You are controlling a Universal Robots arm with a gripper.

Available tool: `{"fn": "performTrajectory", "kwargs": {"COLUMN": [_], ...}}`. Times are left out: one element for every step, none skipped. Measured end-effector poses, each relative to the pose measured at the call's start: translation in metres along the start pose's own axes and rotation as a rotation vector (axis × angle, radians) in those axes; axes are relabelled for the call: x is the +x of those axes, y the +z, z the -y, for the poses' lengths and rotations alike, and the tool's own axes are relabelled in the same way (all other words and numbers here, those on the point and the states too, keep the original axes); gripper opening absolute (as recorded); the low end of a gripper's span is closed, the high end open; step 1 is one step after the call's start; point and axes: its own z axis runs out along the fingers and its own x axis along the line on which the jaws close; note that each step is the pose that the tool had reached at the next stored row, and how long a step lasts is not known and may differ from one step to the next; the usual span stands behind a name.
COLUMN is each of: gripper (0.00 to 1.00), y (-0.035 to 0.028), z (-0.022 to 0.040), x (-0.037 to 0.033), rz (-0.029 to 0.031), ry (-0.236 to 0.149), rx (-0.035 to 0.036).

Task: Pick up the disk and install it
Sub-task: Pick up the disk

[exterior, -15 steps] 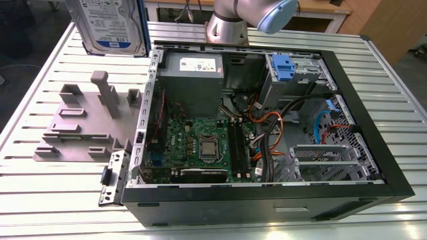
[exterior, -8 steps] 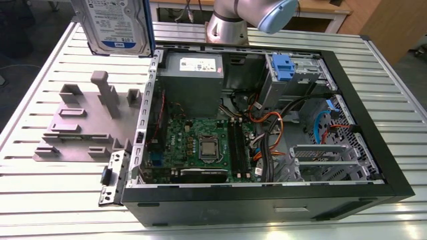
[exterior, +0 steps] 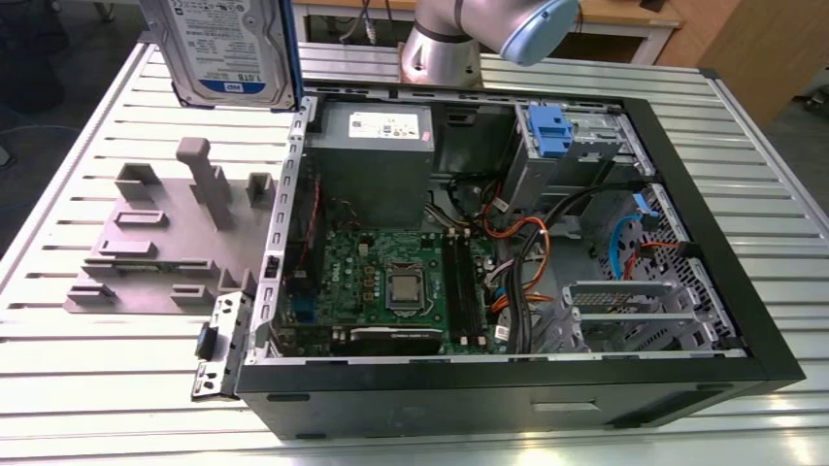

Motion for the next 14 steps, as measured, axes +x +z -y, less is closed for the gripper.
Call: {"fn": "performTrajectory", "kwargs": {"gripper": [0.36,0.36,0.36,0.36,0.36,0.36,0.36,0.36,0.36,0.36,0.36,0.36,0.36,0.36], "y": [0.0000,0.0000,0.0000,0.0000,0.0000,0.0000,0.0000,0.0000,0.0000,0.0000,-0.0001,-0.0001,0.0000,0.0001], "z": [0.0000,0.0000,0.0000,0.0000,0.0000,0.0000,0.0001,0.0001,0.0001,0.0001,0.0003,0.0003,0.0004,0.0005], "x": [0.0000,0.0000,0.0000,0.0000,0.0000,0.0001,0.0004,0.0010,0.0019,0.0036,0.0062,0.0091,0.0119,0.0147], "rz": [0.0000,-0.0001,-0.0001,0.0000,0.0000,0.0000,-0.0001,-0.0001,0.0000,0.0000,-0.0001,-0.0002,-0.0001,0.0000], "ry": [0.000,0.000,0.000,0.000,0.000,0.000,0.000,0.000,0.000,0.000,0.000,0.000,0.000,0.000], "rx": [0.0000,0.0000,0.0000,0.0000,0.0000,0.0000,-0.0001,0.0000,0.0000,0.0000,-0.0001,-0.0001,0.0000,0.0001]}}
